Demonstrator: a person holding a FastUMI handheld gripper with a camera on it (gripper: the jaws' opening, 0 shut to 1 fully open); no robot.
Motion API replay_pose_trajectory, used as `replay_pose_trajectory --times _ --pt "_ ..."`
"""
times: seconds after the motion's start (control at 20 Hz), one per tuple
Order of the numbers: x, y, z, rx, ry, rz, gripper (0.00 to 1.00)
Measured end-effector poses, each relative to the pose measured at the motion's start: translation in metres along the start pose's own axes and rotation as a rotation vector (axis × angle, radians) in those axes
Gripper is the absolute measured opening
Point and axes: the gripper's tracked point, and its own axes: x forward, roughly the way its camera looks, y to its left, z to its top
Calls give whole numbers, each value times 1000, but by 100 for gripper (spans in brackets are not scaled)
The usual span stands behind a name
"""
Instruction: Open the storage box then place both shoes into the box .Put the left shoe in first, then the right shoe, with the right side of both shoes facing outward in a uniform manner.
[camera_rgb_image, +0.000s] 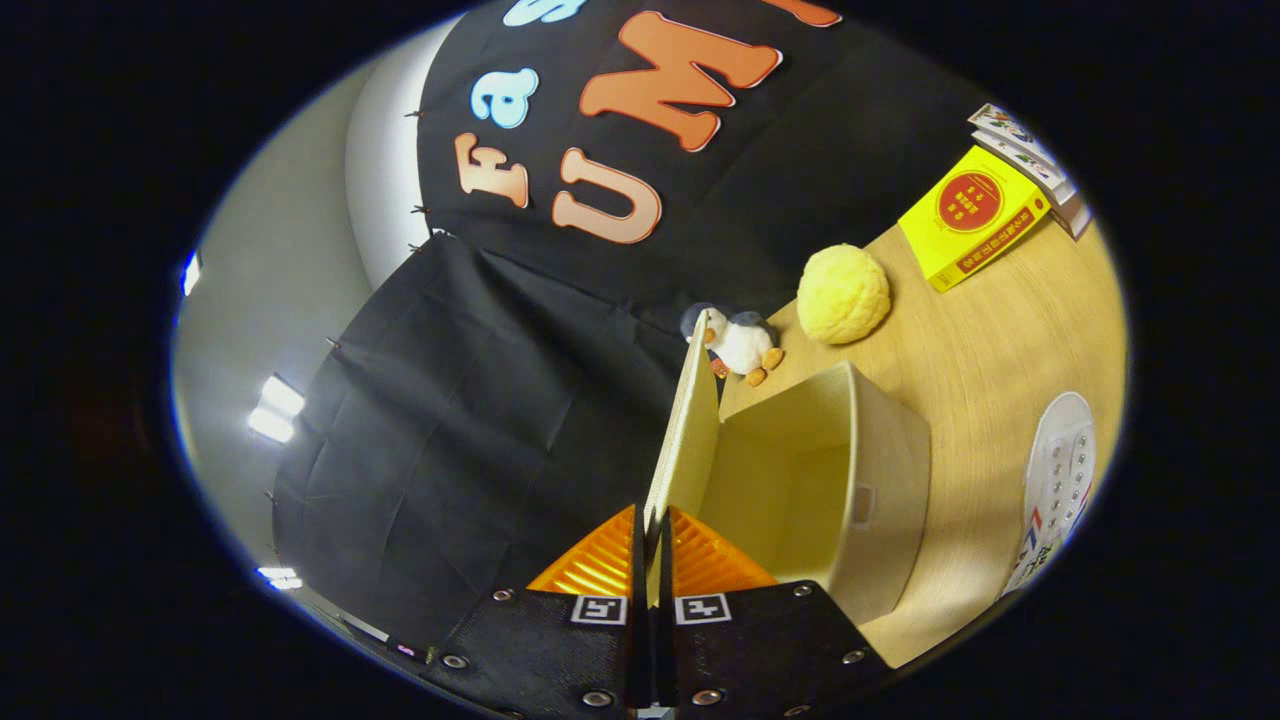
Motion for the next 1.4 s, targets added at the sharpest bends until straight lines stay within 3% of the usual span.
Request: replay_pose_trajectory --times 0.5,0.65,0.9,1.0,1.05,1.25,1.35,1.4 --pt "100 107 -23 -109 66 3 3" --pt "135 120 -42 -153 102 -24 3" --pt "175 129 -68 -186 143 -54 13" --pt "182 130 -72 -215 141 -64 24" --pt "186 129 -73 -226 142 -73 43" --pt "184 119 -72 -236 140 -109 86" --pt "179 107 -63 -254 119 -149 97" --pt "174 101 -59 -260 107 -164 98"
